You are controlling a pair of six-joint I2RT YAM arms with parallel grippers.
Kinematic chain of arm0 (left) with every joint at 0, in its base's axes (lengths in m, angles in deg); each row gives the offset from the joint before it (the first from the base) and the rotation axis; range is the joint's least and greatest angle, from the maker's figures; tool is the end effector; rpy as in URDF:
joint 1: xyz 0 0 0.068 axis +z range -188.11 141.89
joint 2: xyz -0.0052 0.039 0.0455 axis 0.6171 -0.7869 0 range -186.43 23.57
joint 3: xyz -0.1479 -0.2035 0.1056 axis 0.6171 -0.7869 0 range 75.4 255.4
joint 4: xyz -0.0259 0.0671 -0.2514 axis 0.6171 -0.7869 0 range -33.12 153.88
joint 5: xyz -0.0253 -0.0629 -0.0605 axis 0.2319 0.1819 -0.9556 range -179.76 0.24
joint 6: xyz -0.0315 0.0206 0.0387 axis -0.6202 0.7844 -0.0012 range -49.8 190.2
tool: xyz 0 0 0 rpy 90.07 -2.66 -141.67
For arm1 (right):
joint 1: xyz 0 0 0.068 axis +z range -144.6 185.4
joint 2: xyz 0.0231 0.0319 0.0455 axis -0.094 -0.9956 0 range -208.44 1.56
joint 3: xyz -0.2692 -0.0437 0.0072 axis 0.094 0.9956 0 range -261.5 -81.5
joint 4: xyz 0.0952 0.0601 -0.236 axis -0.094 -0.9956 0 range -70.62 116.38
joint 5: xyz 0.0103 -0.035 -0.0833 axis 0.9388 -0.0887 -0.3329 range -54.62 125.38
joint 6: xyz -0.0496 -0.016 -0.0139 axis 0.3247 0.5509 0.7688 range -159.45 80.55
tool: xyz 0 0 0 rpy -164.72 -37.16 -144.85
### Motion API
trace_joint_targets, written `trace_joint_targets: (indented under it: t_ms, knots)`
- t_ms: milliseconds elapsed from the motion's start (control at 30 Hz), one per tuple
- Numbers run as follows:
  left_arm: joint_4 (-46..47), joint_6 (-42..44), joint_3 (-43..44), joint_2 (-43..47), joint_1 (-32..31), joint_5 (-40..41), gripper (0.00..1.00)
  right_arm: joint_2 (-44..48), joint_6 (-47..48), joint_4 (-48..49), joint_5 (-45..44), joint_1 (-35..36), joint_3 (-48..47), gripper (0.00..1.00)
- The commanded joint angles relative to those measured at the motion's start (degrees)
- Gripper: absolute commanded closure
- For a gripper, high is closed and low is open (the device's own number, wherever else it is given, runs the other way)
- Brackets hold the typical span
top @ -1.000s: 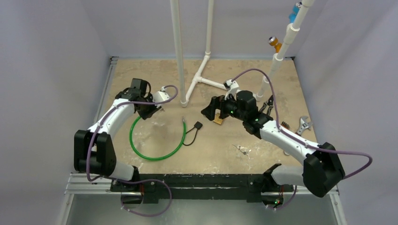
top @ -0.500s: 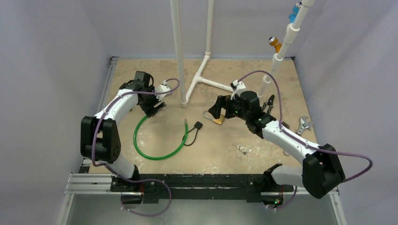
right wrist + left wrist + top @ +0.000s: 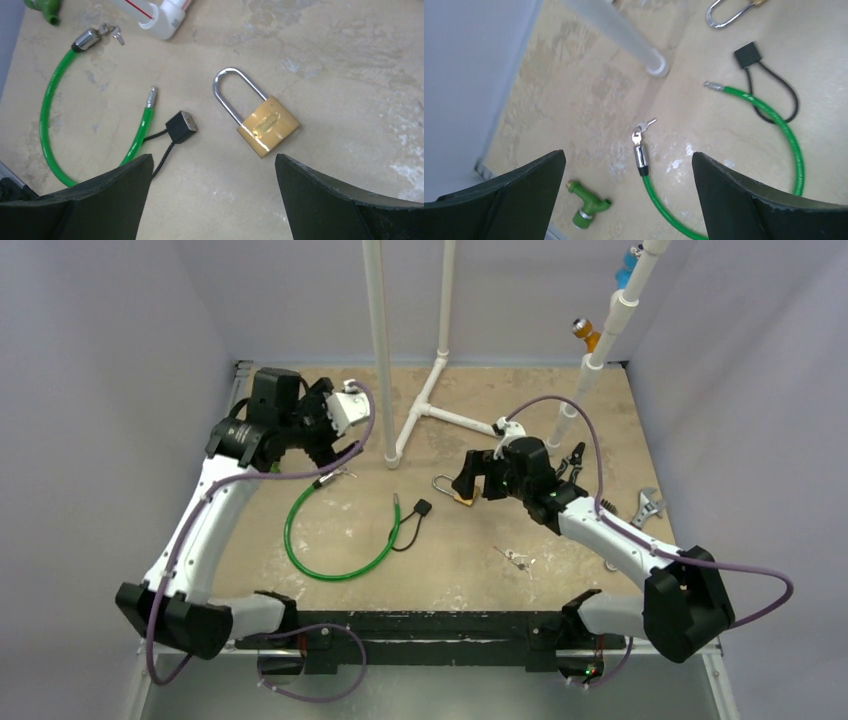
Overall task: Unlock with the key
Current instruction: Place the lock at the center of the board, then pick up the key from the center of the board.
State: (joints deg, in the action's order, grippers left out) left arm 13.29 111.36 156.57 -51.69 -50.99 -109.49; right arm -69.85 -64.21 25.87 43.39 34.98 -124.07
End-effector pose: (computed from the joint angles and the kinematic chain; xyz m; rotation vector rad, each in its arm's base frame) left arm 0.2574 -0.0713 0.3781 1.1901 1.9671 -0.1529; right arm 0.2364 0.1400 0.2445 -0.1792 2.1522 0.7107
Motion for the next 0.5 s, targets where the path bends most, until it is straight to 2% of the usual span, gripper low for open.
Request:
trace_joint_targets:
  t_ms: [0, 200, 467]
  knots:
    - [-1.65, 5.24, -0.43, 6.75, -9.62, -1.2, 0.0, 1.49, -2.8, -9.77, -7.57, -0.05, -2.36, 0.1]
    - [-2.16, 2.97, 1.52, 8.38, -14.64, -2.01, 0.0, 6.78, -8.95, -19.31, -12.35, -0.07, 3.1, 0.26]
    - [-2.35, 5.64, 2.16, 9.2, -18.98, 0.5, 0.0, 8.96, -14.15, -30.46, -15.11, 0.04, 5.81, 0.3]
